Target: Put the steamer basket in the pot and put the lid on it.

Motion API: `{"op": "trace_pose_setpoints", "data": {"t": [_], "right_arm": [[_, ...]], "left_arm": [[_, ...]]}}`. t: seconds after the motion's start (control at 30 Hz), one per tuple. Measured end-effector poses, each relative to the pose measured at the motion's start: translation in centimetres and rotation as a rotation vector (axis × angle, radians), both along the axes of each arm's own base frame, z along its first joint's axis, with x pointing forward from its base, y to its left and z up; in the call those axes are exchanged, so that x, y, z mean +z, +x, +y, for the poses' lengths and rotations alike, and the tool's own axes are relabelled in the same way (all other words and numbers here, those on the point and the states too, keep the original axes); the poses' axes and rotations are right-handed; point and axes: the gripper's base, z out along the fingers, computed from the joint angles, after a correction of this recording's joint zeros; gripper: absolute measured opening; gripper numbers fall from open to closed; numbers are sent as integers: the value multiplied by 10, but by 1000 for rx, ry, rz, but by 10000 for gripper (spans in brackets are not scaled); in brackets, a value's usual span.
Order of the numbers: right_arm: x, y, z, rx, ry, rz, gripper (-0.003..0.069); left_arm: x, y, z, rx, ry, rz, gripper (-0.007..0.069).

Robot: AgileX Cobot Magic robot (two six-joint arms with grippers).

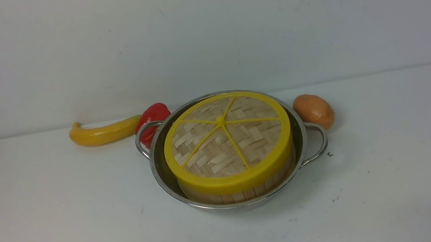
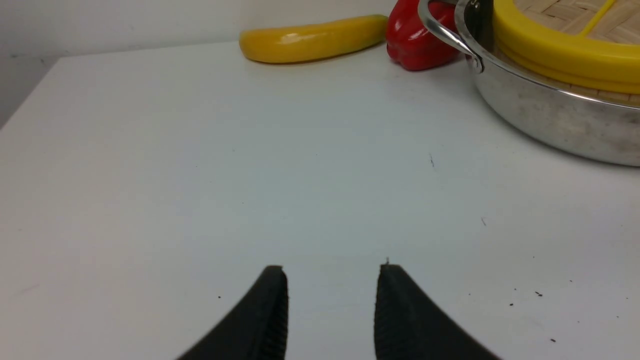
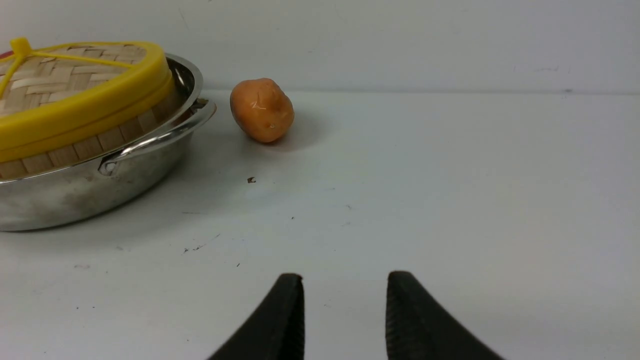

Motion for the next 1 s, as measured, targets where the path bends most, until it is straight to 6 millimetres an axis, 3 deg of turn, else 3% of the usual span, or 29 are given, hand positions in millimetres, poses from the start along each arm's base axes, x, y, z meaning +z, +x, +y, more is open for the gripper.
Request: {"op": "trace_pose_setpoints", "data": {"t": [1.0], "right_arm": [[0, 0, 0, 0, 0, 0, 241]], "left_arm": [[0, 0, 0, 0, 0, -1, 239]]}}
